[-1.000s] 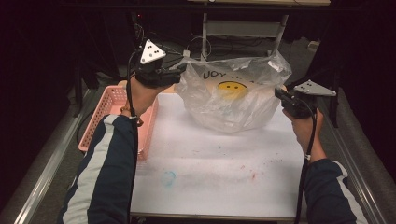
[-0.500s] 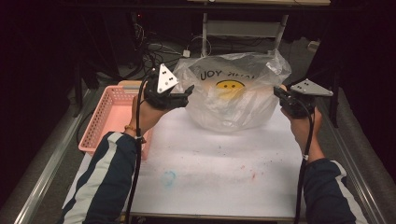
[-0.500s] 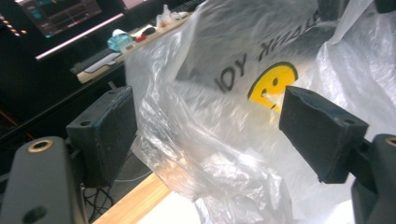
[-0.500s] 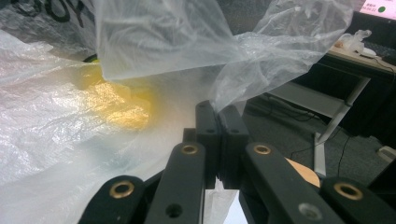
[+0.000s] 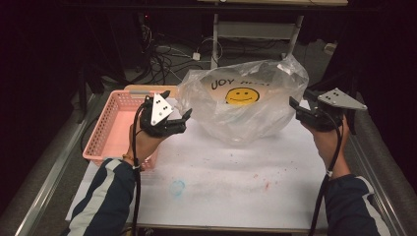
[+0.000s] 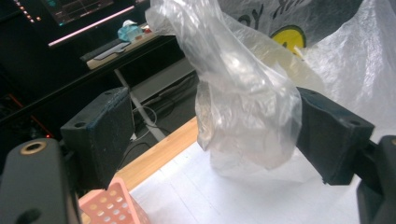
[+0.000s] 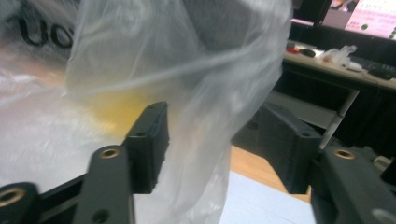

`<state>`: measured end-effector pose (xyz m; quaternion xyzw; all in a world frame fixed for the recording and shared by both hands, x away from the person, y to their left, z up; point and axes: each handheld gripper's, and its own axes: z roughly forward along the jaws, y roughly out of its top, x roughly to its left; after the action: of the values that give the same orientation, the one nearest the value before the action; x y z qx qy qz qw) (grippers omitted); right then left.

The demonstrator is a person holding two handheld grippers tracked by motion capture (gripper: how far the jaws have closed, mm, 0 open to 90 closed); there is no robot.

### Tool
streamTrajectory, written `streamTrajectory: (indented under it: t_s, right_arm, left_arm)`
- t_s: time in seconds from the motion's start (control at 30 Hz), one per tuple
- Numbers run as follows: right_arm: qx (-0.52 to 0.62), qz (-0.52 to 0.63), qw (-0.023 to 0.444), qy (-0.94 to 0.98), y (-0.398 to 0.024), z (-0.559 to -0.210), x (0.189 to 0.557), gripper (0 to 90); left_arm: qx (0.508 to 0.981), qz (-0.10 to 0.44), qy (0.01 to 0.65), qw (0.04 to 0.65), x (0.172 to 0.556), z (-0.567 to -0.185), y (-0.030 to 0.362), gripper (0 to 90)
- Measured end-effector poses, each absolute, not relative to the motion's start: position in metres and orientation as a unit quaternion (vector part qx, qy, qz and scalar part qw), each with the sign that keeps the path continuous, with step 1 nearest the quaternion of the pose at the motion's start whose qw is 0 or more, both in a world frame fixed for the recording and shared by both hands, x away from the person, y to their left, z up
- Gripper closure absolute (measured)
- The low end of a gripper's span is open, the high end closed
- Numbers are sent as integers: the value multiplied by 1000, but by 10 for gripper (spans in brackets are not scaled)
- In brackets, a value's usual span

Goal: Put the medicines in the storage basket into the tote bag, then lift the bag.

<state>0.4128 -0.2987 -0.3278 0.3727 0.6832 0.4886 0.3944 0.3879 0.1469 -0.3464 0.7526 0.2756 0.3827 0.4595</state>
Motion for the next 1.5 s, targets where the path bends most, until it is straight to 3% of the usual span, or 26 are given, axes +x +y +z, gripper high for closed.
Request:
streamTrajectory:
  t_s: [0.2, 0.5, 0.9, 1.5]
  right_arm:
    - [353, 492, 403, 686, -310, -327, 385, 291]
    - [323, 495, 392, 705, -322, -338, 343, 257]
    - [309, 483, 353, 739, -317, -365, 315, 206]
    - [324, 433, 331, 774, -315, -436, 278, 161]
  left_arm:
    - [760, 370, 265, 463, 369, -358, 152, 168]
    - [773, 367, 253, 451, 346, -381, 165, 167]
    - [788, 357, 250, 435, 317, -410, 184, 167]
    - [814, 344, 267, 385, 294, -451, 203, 167]
